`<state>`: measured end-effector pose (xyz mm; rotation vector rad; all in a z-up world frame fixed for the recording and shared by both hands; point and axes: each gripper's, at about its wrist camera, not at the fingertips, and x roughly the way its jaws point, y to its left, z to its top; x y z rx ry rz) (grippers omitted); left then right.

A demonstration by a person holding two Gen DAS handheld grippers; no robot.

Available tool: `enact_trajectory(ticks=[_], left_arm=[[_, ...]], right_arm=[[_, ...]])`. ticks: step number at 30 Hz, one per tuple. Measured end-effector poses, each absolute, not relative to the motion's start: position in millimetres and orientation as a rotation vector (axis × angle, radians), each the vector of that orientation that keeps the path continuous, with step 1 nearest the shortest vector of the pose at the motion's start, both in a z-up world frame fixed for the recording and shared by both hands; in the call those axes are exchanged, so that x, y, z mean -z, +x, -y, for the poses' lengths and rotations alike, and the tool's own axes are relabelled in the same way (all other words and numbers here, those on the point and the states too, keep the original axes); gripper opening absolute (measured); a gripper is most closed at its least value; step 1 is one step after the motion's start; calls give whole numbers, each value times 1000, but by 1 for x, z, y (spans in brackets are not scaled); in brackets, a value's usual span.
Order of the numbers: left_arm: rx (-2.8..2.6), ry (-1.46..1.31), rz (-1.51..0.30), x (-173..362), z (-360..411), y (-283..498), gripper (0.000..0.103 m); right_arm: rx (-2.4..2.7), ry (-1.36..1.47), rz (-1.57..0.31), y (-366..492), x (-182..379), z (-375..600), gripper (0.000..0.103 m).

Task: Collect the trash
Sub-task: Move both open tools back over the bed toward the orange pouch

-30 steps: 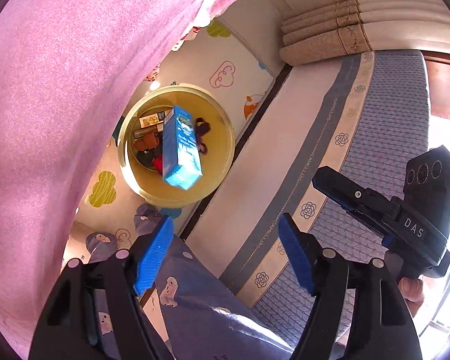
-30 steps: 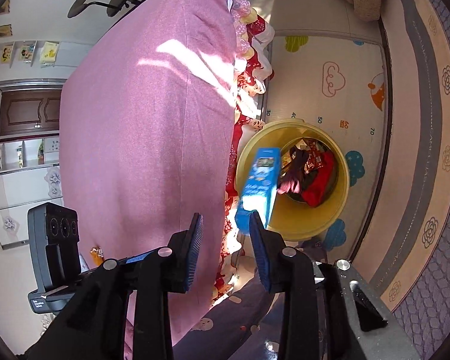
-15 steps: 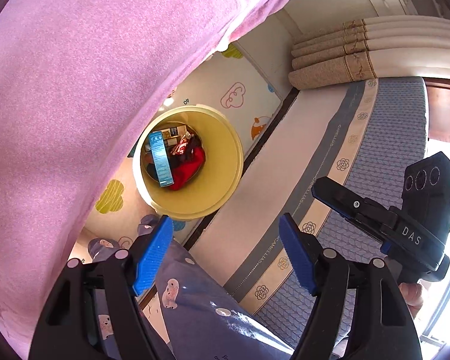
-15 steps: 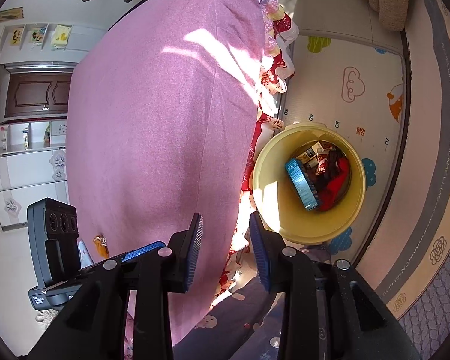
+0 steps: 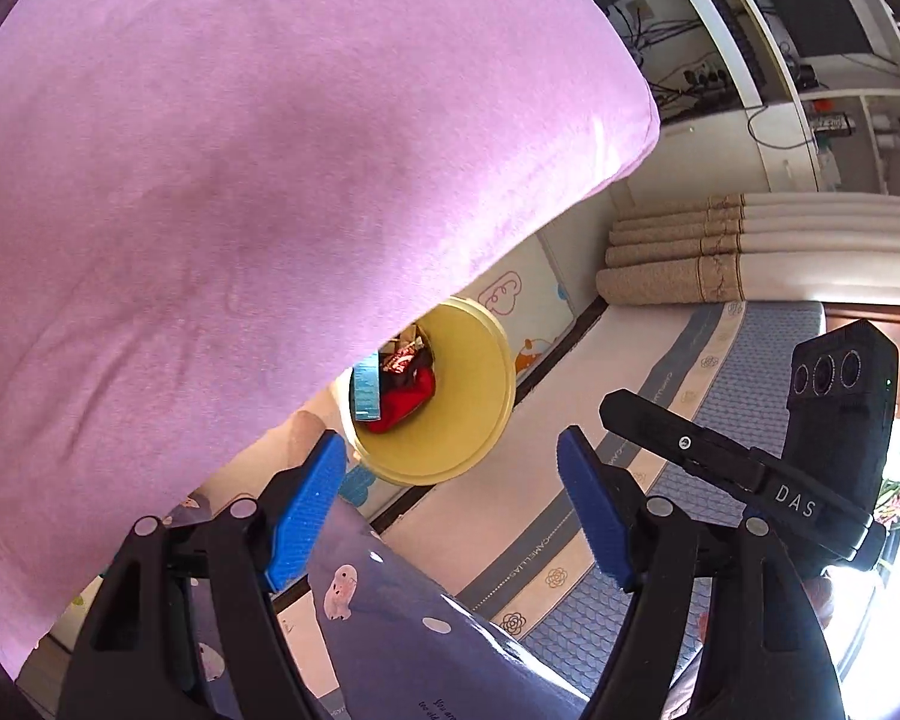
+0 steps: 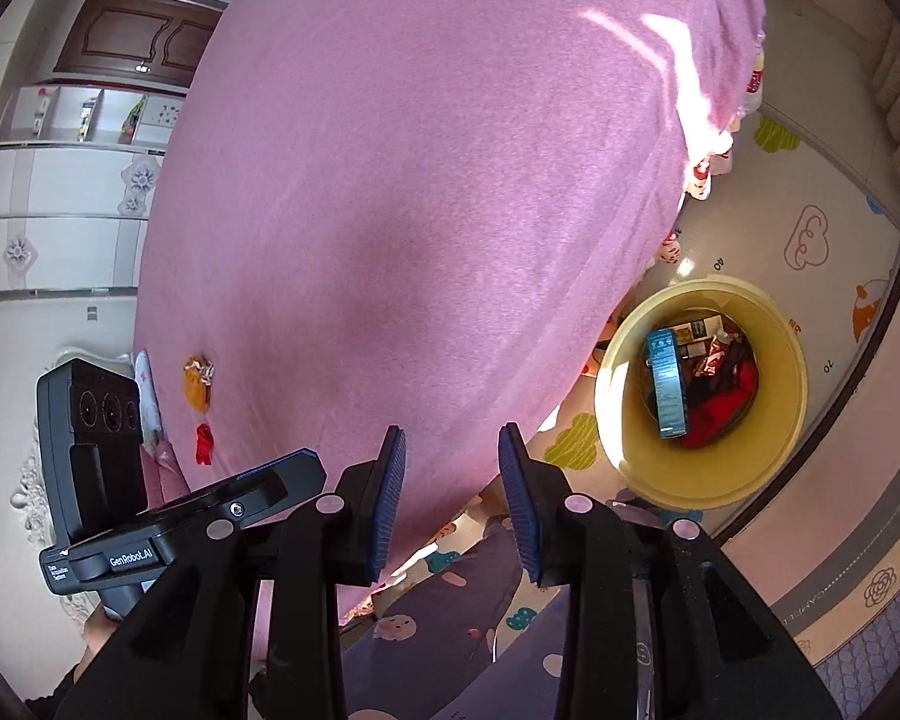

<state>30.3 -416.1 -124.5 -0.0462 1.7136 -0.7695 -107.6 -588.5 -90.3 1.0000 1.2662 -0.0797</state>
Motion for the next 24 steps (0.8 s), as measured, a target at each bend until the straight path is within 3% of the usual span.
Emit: enact_trajectory(ticks=[24], left_arm=[[403,-372,-1538,106,24,182,73]], right_arm=[[-290,772,-1364,139,70,242,33]])
